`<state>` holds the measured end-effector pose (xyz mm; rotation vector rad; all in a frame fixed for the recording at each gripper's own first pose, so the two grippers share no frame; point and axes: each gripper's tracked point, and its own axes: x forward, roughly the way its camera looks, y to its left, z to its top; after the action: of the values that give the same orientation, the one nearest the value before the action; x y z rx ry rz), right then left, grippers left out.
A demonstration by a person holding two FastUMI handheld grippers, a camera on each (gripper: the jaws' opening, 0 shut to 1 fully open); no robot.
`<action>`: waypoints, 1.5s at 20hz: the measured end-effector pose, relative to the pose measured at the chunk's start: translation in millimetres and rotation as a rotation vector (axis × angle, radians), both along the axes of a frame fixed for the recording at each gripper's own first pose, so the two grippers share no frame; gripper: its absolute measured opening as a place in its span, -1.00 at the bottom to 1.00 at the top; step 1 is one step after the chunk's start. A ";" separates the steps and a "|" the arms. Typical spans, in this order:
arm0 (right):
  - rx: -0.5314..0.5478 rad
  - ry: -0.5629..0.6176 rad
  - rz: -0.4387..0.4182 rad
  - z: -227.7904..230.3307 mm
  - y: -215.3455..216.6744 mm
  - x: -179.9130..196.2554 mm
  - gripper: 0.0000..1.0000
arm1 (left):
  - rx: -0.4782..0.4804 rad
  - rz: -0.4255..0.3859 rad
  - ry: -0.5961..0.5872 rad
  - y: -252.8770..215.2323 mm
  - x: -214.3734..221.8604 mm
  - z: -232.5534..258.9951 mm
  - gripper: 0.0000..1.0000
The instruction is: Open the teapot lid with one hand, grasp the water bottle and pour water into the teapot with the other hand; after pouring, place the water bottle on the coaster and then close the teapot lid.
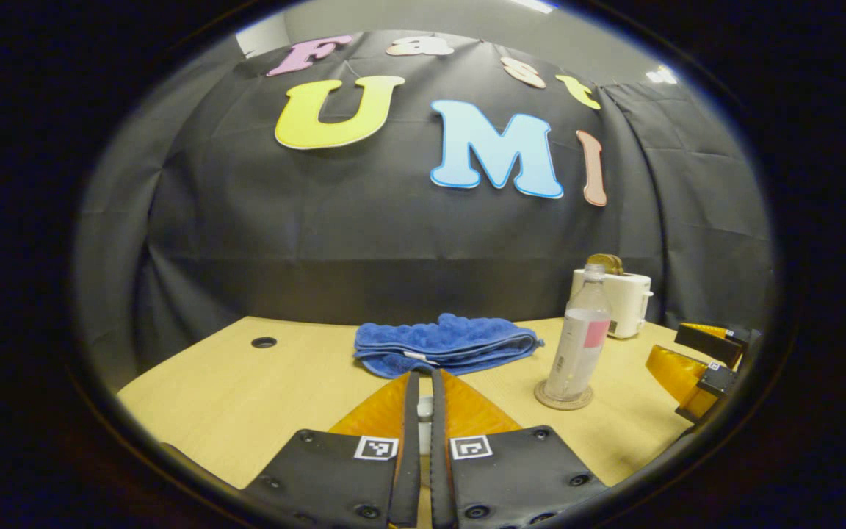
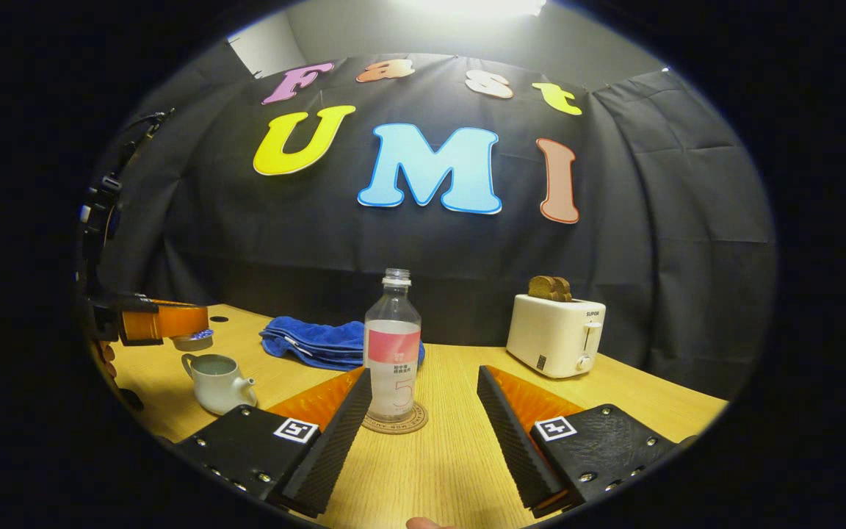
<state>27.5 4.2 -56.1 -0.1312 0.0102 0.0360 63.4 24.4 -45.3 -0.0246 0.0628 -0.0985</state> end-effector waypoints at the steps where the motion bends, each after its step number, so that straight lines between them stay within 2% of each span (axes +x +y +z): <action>1: 0.011 -0.003 0.000 1.7 -2.1 -1.0 0.84 | 0.003 -0.001 0.001 -4.4 0.9 -0.2 -0.75; 8: 0.112 0.020 -0.003 2.3 -17.3 -1.9 0.84 | 0.033 -0.002 0.023 -21.5 7.9 -14.9 -0.75; 17: 0.099 0.015 0.000 3.0 -16.1 -1.3 0.84 | 0.030 0.013 0.045 -18.2 11.3 -25.0 -0.75; 20: 0.098 0.017 -0.001 1.3 -16.5 -1.1 0.84 | 0.033 0.012 0.045 -19.8 12.3 -27.1 -0.55; 22: 0.100 0.020 0.003 1.1 -15.1 -0.7 0.84 | 0.040 0.019 0.040 -17.8 10.9 -24.5 -0.50; 30: 0.089 0.015 0.027 -0.9 -0.7 -12.0 0.84 | -0.004 0.034 -0.014 -18.8 -23.5 -6.8 -0.54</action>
<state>15.5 3.5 -56.9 -0.0416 0.0217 0.0647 39.9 5.7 -52.1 -0.0287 0.0480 -0.0643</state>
